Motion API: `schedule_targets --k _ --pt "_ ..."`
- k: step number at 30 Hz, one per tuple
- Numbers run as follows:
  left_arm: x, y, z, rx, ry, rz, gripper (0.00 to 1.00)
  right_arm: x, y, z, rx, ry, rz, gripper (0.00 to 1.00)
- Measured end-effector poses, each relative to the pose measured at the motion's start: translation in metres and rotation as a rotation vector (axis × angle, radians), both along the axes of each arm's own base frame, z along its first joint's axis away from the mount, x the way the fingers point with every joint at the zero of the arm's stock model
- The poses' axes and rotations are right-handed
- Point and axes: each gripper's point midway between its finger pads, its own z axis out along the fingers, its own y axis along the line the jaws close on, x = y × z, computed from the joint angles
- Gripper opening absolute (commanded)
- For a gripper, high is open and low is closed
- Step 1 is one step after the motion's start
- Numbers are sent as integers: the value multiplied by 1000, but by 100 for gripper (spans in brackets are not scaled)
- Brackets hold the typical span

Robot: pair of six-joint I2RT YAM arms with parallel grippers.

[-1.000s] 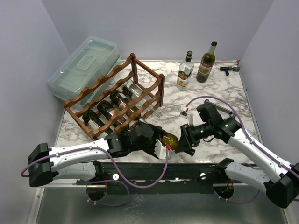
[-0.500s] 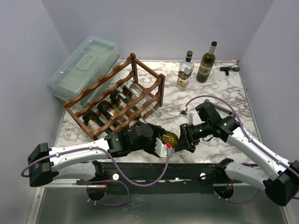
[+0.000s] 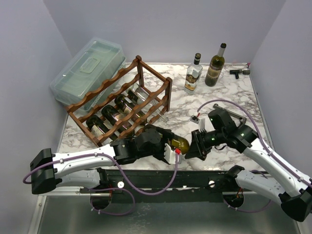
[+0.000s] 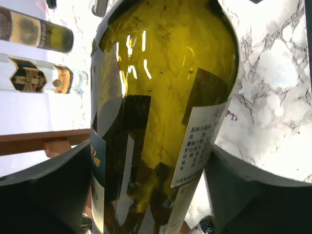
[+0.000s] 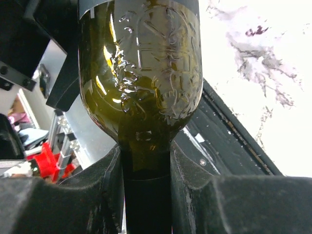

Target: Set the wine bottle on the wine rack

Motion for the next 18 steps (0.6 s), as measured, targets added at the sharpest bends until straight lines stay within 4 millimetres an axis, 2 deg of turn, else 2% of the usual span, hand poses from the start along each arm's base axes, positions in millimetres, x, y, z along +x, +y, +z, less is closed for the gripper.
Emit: schedule_targets --k 2,3,8,9,12,14,15,18 --pt "-1 -2 7 -41 18 14 99 1 -3 2 -6 -25 -15 1" --pt "-1 -3 17 -84 23 28 99 4 -6 1 -21 -40 -35 1" --pt "10 -2 80 -339 53 115 99 25 -24 -17 -150 -67 -171 1" --pt "17 1 100 -424 67 150 99 27 -27 -20 -170 -67 -185 1" --pt "39 17 137 -590 84 257 99 29 -32 -24 -203 -71 -205 1" --pt "53 28 152 -663 92 329 99 31 -34 -25 -220 -75 -215 0" --pt "66 37 161 -713 98 403 99 32 -36 -24 -228 -79 -221 1" --pt "92 52 171 -788 115 558 99 36 -37 -22 -239 -93 -236 1"
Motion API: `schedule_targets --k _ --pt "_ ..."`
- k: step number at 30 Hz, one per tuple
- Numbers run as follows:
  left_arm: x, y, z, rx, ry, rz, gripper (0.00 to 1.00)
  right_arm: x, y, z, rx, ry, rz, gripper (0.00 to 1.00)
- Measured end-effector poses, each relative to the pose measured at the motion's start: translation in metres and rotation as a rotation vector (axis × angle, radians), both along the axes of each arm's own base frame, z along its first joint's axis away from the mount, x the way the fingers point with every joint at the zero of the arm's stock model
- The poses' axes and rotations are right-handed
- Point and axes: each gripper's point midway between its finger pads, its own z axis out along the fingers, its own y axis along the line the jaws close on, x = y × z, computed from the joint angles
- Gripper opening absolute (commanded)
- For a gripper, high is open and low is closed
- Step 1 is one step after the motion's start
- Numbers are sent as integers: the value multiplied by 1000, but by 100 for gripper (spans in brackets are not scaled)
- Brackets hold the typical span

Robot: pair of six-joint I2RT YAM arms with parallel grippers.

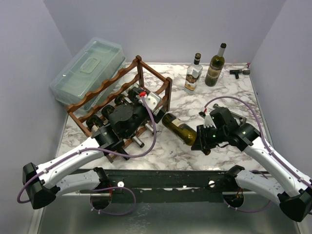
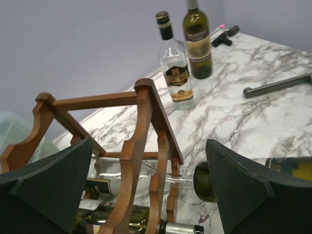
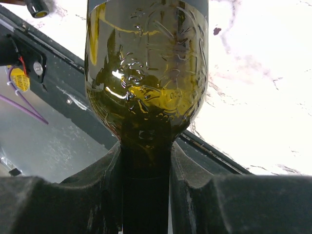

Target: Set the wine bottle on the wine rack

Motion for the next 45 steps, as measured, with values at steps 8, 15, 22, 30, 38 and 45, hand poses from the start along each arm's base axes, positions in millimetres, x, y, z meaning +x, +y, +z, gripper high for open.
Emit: schedule_targets --k 8,15,22,30,38,45 --pt "32 3 -31 11 151 163 97 10 -4 5 -21 -39 -40 1" --pt "61 25 -46 0 263 319 89 13 -5 7 -24 -59 -50 1" --pt "74 33 -52 -64 359 338 73 14 -5 8 -23 -66 -49 1" --pt "77 33 -67 -64 426 320 59 22 0 13 -3 -106 -46 1" --pt "78 28 -73 -73 459 286 45 40 9 24 20 -170 -49 1" --pt "76 24 -79 -49 473 261 21 60 22 30 36 -203 -41 1"
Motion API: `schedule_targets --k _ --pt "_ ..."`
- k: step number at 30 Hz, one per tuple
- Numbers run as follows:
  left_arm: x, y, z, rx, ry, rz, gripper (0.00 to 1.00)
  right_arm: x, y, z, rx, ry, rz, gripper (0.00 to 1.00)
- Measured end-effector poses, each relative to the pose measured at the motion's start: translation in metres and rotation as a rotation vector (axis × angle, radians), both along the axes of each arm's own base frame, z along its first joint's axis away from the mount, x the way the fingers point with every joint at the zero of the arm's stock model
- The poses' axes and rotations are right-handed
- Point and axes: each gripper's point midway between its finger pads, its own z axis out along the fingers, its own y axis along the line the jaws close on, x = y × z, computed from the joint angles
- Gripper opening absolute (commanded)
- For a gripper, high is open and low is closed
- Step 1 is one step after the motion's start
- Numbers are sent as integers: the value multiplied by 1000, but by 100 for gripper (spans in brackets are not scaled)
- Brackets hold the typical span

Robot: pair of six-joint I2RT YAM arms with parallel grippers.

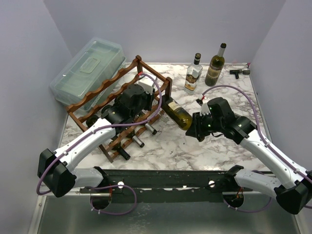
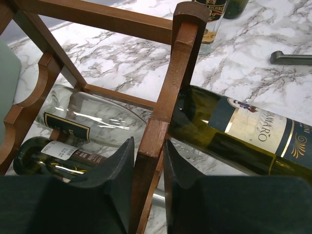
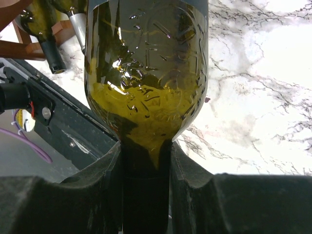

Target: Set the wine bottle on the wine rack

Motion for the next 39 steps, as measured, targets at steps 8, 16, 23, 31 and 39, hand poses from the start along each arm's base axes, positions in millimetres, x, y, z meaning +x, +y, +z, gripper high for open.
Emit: schedule_targets --k 8,16,23,31,39 --pt "-1 -1 0 29 -12 -39 8 3 3 6 1 -5 11 0" --pt "-1 -1 0 37 -16 -46 1 5 9 19 22 -6 29 1" --pt "1 -2 0 42 -19 -47 0 6 14 17 22 20 42 1" --pt "3 -2 0 45 -22 -45 0 11 21 23 43 13 61 1" --pt "3 -2 0 47 -23 -52 0 14 24 29 47 -4 71 0"
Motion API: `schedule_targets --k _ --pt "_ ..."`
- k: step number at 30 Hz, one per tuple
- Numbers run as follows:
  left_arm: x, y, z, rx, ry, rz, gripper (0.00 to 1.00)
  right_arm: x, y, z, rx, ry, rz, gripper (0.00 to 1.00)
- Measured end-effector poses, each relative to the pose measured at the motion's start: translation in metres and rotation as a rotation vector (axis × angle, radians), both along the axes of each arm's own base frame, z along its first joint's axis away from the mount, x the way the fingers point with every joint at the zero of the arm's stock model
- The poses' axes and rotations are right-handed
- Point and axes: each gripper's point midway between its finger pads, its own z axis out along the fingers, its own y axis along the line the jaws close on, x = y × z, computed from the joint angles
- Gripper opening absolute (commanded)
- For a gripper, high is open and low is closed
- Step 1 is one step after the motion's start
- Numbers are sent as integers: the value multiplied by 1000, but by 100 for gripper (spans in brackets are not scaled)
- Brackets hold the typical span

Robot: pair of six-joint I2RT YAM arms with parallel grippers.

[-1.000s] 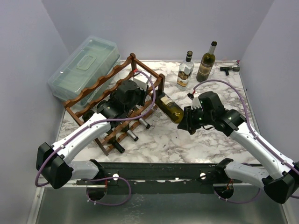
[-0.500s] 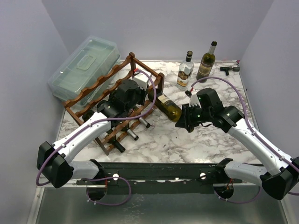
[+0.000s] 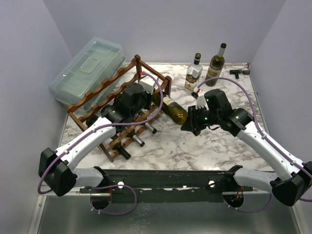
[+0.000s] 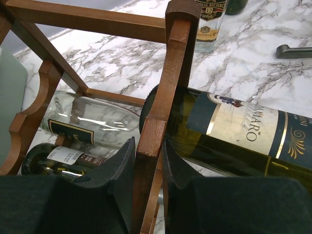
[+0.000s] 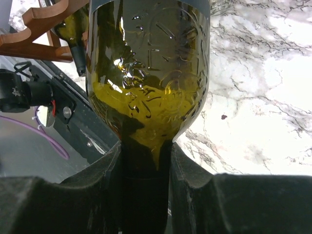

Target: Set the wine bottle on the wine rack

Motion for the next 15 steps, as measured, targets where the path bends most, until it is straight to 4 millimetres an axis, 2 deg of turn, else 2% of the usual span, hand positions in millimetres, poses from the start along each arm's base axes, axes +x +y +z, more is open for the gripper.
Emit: schedule_targets --k 3,7,10,15 --pt "0 0 0 1 0 -3 0 4 3 -3 5 -7 3 1" --pt "0 0 0 3 -1 -5 0 20 18 -19 44 -49 24 0" --pt "0 0 0 4 -1 -8 0 37 32 -33 70 -90 42 0" --pt "0 0 0 7 -3 -10 0 69 51 -44 79 -175 76 1"
